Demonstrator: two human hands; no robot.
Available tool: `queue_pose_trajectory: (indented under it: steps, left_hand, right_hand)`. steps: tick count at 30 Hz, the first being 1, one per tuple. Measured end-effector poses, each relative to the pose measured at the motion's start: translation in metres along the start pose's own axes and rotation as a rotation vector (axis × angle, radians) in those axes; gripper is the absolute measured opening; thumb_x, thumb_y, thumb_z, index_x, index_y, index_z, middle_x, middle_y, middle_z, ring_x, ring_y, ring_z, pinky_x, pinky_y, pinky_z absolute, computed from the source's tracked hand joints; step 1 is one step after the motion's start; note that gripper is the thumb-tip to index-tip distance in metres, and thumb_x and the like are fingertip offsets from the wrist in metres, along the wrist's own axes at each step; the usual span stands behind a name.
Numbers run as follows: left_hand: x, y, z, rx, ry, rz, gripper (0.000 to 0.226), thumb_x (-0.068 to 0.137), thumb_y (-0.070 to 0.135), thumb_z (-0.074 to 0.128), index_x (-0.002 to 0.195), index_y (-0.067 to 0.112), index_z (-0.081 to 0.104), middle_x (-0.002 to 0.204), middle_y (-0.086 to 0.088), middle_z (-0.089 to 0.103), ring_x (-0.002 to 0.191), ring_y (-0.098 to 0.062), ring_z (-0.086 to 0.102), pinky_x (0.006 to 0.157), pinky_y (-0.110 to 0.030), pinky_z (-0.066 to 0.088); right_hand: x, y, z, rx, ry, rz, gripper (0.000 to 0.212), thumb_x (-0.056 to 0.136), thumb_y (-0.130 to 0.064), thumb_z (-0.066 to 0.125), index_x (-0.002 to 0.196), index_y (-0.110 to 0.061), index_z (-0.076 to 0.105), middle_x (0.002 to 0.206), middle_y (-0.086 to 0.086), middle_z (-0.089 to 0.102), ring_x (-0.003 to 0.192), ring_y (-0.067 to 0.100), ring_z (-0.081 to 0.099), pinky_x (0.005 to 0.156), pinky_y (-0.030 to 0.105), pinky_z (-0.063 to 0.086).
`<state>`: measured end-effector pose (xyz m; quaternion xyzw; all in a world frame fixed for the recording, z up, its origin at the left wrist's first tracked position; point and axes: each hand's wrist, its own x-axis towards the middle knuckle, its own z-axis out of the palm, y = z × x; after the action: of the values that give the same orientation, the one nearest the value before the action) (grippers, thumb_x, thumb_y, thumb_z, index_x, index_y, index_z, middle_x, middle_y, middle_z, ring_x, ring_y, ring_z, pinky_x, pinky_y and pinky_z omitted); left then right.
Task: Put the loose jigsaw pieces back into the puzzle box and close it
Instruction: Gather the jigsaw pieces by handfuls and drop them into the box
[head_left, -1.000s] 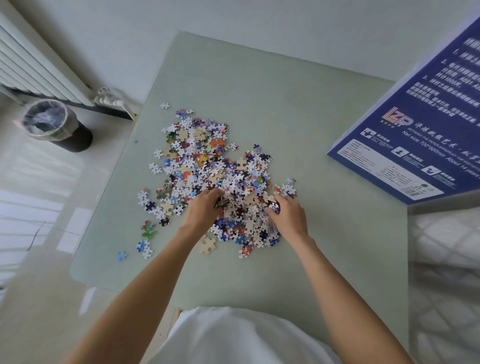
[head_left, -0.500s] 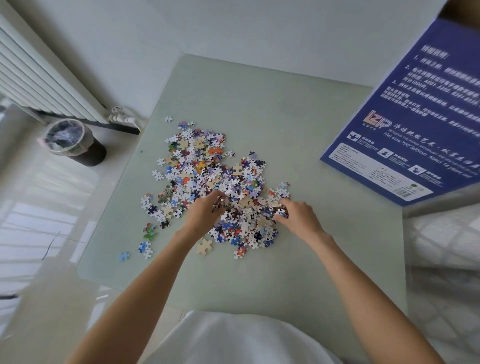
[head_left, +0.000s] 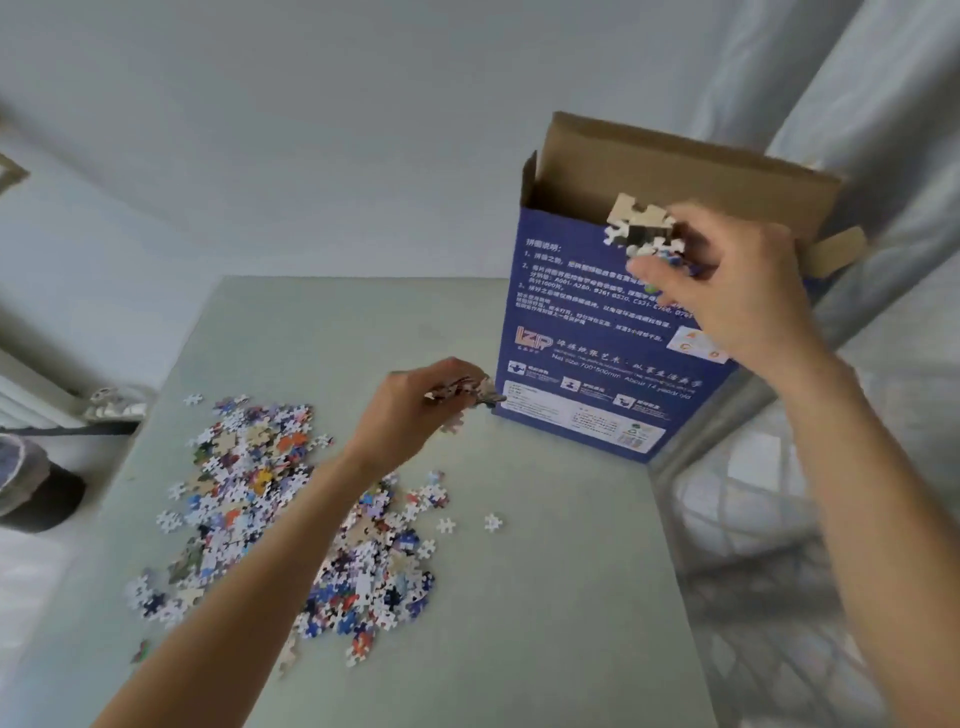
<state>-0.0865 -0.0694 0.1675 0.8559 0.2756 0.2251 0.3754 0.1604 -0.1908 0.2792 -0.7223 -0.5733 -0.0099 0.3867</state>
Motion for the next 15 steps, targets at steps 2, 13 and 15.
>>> queue_pose_trajectory:
  steps: [2,13,15]
  left_hand:
    - [0.034,0.029,-0.007,0.021,0.022,0.131,0.018,0.086,0.013,0.064,0.103,0.019,0.064,0.080,0.007,0.069,0.066,-0.006,0.066,0.066,-0.026,0.054]
    - [0.181,0.109,-0.017,0.231,0.082,0.528,0.021,0.086,0.017,0.062,0.106,0.018,0.067,0.098,0.003,0.070,0.086,-0.015,0.065,0.077,-0.033,0.052]
    - [0.195,0.109,-0.011,0.278,0.047,0.565,0.021,0.086,0.012,0.061,0.105,0.016,0.068,0.096,0.002,0.071,0.082,-0.012,0.063,0.076,-0.018,0.049]
  right_hand:
    - [0.024,0.013,-0.018,-0.104,0.086,-0.021,0.040,0.082,-0.048,0.062,0.108,-0.019,0.060,0.090,0.007,0.070,0.076,0.027,0.067,0.070,0.046,0.054]
    - [0.054,0.066,-0.007,-0.328,-0.026,0.010,0.030,0.087,-0.034,0.063,0.110,-0.016,0.063,0.101,0.005,0.069,0.091,0.025,0.062,0.069,0.032,0.045]
    - [0.052,0.071,-0.005,-0.314,-0.042,0.024,0.030,0.089,-0.035,0.060,0.113,-0.016,0.062,0.102,0.005,0.069,0.090,0.024,0.062,0.066,0.027,0.040]
